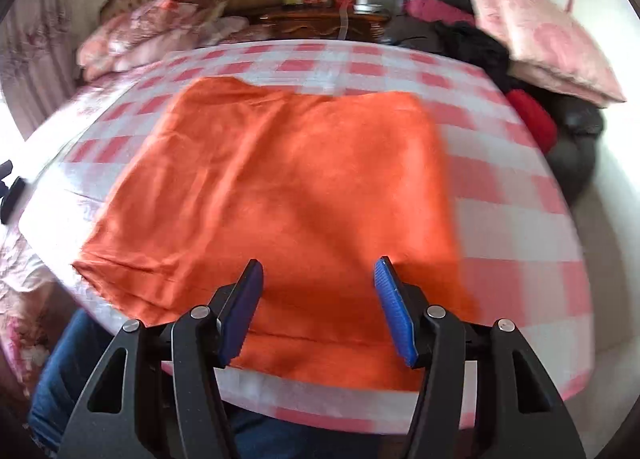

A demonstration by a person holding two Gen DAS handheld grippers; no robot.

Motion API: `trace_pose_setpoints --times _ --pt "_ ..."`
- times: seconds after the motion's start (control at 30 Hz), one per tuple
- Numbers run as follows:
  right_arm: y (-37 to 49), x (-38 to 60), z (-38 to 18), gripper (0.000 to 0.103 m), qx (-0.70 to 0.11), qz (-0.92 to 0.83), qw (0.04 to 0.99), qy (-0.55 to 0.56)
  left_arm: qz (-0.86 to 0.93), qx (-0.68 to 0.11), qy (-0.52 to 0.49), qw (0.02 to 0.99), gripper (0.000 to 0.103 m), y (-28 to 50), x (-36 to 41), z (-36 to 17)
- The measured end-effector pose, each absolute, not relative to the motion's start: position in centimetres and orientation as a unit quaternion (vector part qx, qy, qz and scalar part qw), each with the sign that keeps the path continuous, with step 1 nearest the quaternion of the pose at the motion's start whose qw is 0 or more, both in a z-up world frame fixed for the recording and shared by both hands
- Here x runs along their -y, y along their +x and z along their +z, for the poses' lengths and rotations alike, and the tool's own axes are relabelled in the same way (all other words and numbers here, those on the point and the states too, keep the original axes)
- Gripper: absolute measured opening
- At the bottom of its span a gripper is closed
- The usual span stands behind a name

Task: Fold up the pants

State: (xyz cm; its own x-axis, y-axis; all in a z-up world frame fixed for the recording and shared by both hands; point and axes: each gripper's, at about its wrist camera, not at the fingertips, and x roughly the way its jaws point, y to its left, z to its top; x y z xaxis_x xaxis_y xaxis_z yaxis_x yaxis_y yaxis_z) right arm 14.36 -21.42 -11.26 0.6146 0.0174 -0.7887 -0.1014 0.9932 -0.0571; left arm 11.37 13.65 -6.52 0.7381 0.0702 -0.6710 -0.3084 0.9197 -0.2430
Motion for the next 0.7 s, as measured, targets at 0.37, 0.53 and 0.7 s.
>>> trace_pose_setpoints --times 0.37,0.53,0.7 --pt "10.6 25.6 -9.3 0.069 -0.436 -0.036 0.899 -0.016 -0.076 -0.413 -0.105 0.901 0.064 11.3 -1.1 -7.4" --pt "8.7 24.2 -7.3 0.077 -0.422 -0.034 0.906 -0.019 -0.106 -0.415 -0.085 0.900 0.070 10.4 0.9 -6.7" --pt "7.1 23.4 -5.3 0.080 -0.405 -0.038 0.914 -0.012 -0.118 -0.414 -0.075 0.899 0.076 9.9 1.9 -5.7"
